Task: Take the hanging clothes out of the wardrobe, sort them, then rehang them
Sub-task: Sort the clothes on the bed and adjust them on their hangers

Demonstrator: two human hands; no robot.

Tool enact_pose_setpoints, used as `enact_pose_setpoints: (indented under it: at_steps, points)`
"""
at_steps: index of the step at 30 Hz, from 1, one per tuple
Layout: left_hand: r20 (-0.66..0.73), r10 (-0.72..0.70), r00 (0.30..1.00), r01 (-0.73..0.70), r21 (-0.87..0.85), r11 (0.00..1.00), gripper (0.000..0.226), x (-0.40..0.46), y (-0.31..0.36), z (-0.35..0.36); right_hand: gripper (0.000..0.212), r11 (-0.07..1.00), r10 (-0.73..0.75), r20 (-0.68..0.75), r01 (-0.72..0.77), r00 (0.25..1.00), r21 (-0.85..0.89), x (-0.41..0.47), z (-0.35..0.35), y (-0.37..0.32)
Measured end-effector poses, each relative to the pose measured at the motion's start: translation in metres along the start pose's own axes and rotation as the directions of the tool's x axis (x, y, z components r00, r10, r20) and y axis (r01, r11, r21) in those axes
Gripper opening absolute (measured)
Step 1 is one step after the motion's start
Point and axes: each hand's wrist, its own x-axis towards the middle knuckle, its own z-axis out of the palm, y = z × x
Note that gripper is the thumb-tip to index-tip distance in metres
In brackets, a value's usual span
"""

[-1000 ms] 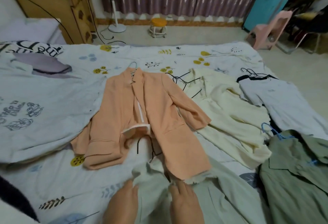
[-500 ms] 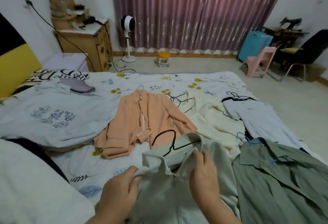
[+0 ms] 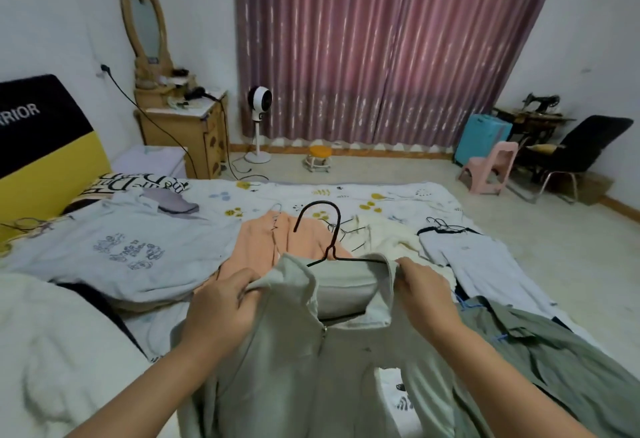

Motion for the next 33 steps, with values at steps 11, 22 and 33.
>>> enact_pose_setpoints:
  at_steps: [11,22,33]
  points:
    - [-0.117,0.011,0.993,-0.011,-0.002,1.0,0.014,0.088,-0.012,-0.055,0.026,0.96,-0.096,-0.293,0.166,0.951,0.226,0.062,-0.057,-0.073]
    - [0.017,-0.092,0.996,0.092,0.028,0.995,0.019,0.18,-0.109,-0.012,0.024,0.995,-0.08,0.03,0.078,0.996,0.069,0.167,0.019,-0.083]
    - [0.222,-0.157,0.962,0.092,0.276,0.957,0.016,0.216,-0.201,0.072,0.014,0.99,0.05,-0.003,-0.05,0.999,-0.133,0.23,0.117,-0.071]
